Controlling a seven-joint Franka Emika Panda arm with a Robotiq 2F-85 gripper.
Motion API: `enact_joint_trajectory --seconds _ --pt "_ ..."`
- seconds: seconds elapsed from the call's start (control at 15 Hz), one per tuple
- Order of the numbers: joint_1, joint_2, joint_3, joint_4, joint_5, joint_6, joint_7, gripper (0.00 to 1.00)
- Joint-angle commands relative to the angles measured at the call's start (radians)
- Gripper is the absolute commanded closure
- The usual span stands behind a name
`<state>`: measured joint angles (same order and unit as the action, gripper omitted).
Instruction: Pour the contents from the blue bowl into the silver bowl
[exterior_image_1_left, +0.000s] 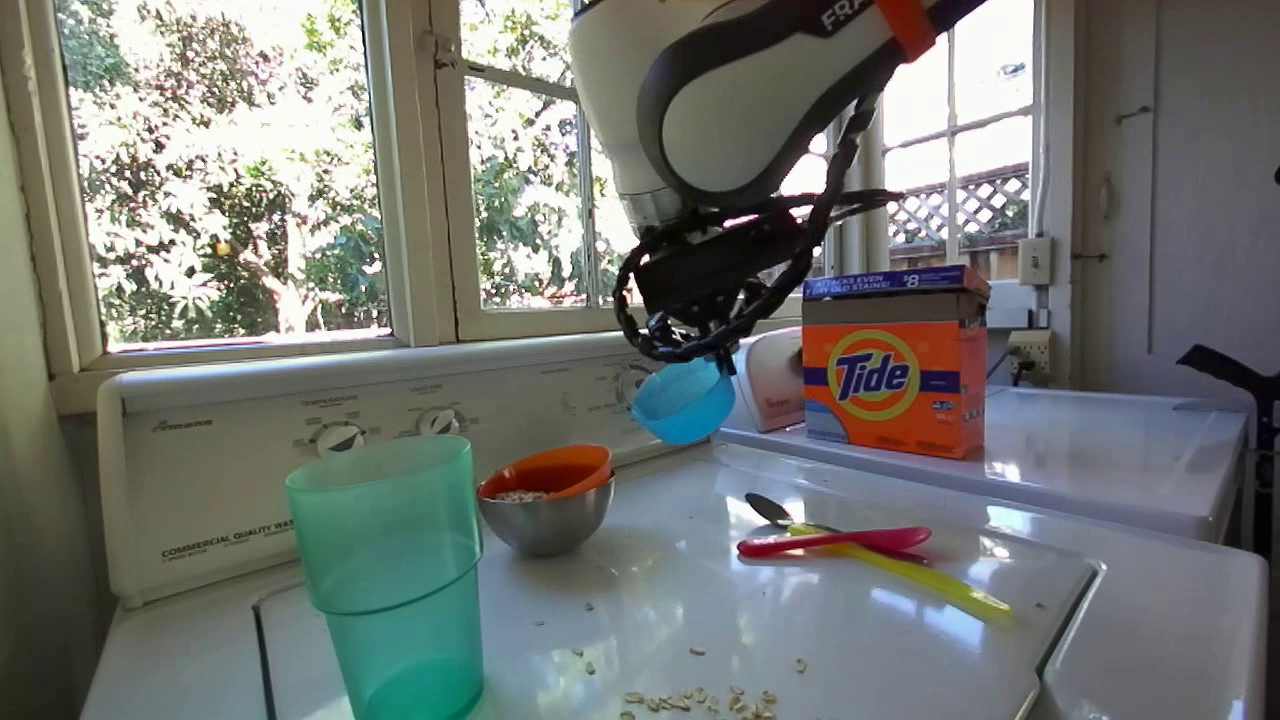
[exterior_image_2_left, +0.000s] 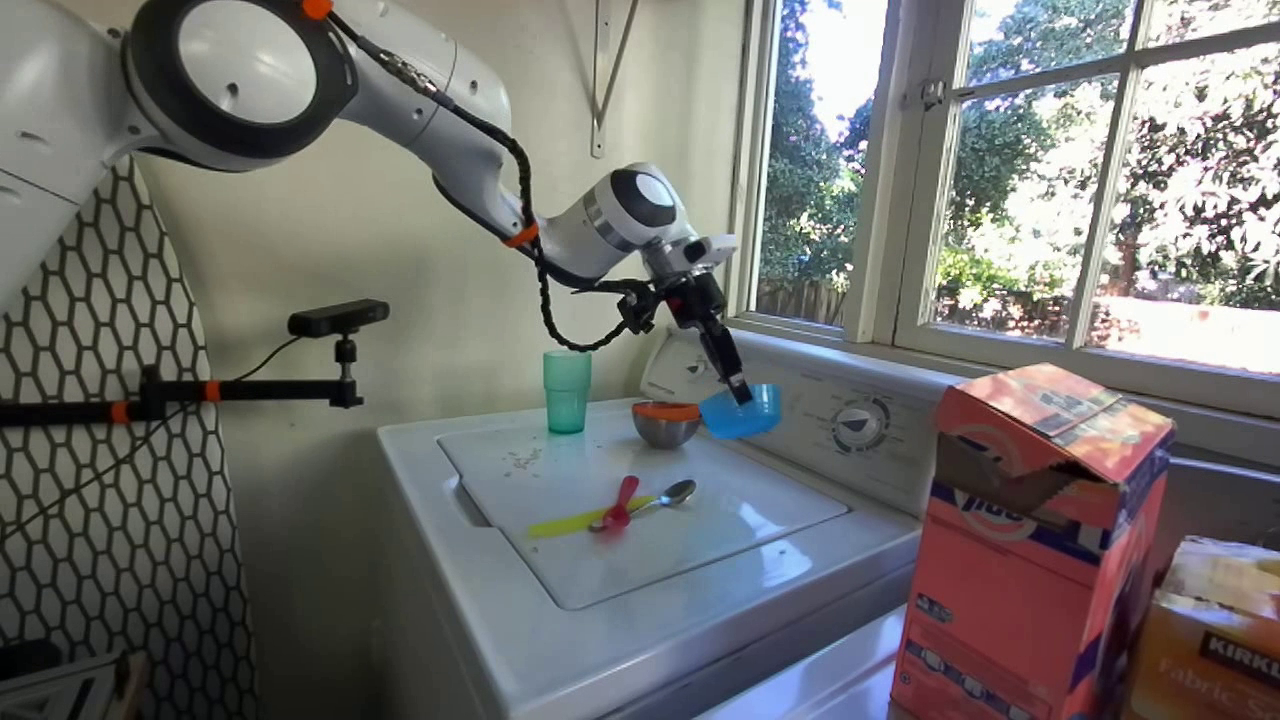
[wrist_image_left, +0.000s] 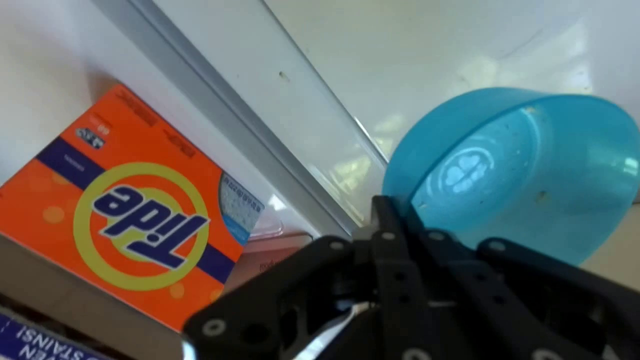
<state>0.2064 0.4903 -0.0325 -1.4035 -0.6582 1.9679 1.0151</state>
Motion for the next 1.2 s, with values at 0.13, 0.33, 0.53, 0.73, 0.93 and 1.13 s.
enact_joint_trajectory --seconds 0.13,0.33,0.53,0.73,0.93,1.13 --pt "-0.098 -0.047 -0.018 -0.111 0.212 0.212 0.040 0.99" --pt "-0.133 -0.050 -0.019 -0.167 0.334 0.373 0.021 0.99" --pt "-0.123 -0.067 -0.034 -0.220 0.389 0.407 0.012 0.99" --pt "-0.103 -0.095 -0.047 -0.246 0.413 0.327 0.031 0.99" --pt "-0.092 -0.118 -0.056 -0.261 0.406 0.277 0.068 0.99" --pt "-0.105 -0.129 -0.043 -0.295 0.430 0.321 0.076 0.99"
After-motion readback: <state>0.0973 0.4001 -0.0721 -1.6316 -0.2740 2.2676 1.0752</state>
